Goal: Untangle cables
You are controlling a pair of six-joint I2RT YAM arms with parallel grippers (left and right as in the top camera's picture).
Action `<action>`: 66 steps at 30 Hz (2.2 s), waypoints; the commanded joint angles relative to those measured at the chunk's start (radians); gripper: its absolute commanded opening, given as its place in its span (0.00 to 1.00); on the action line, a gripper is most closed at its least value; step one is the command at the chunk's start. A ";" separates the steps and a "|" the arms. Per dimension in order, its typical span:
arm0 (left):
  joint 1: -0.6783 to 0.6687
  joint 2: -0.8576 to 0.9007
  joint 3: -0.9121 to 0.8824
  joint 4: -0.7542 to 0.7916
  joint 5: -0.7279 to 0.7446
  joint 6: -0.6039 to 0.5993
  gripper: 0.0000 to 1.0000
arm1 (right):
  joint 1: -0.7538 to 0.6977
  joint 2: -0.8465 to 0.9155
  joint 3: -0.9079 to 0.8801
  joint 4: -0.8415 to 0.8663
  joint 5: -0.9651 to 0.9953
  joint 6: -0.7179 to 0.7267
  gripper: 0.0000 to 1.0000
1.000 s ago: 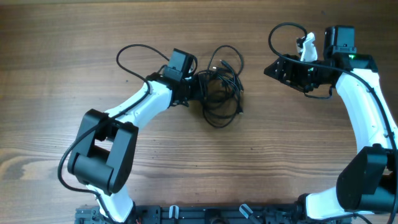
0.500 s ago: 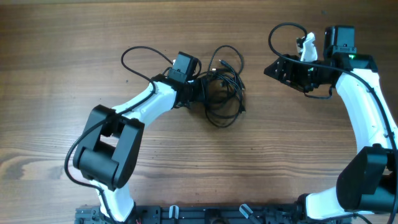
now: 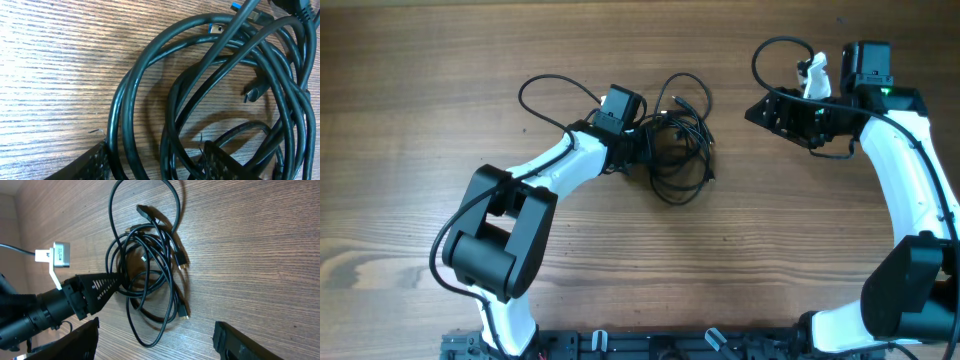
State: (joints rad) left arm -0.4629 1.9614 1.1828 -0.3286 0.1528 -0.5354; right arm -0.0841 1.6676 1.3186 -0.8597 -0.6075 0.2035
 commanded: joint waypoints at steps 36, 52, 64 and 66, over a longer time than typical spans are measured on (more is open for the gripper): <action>-0.003 0.022 0.009 0.006 -0.013 0.005 0.55 | 0.000 -0.014 -0.002 0.001 0.010 -0.010 0.76; -0.046 0.021 0.009 -0.002 -0.013 0.004 0.60 | 0.000 -0.014 -0.002 0.006 0.060 0.008 0.76; -0.046 0.021 0.008 -0.002 -0.013 0.003 0.40 | 0.000 -0.014 -0.002 0.006 0.059 0.006 0.76; -0.046 0.021 0.008 -0.002 -0.013 0.003 0.35 | 0.000 -0.013 -0.002 0.006 0.059 0.007 0.76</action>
State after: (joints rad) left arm -0.5022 1.9640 1.1866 -0.3321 0.1387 -0.5354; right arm -0.0841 1.6676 1.3186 -0.8528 -0.5659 0.2073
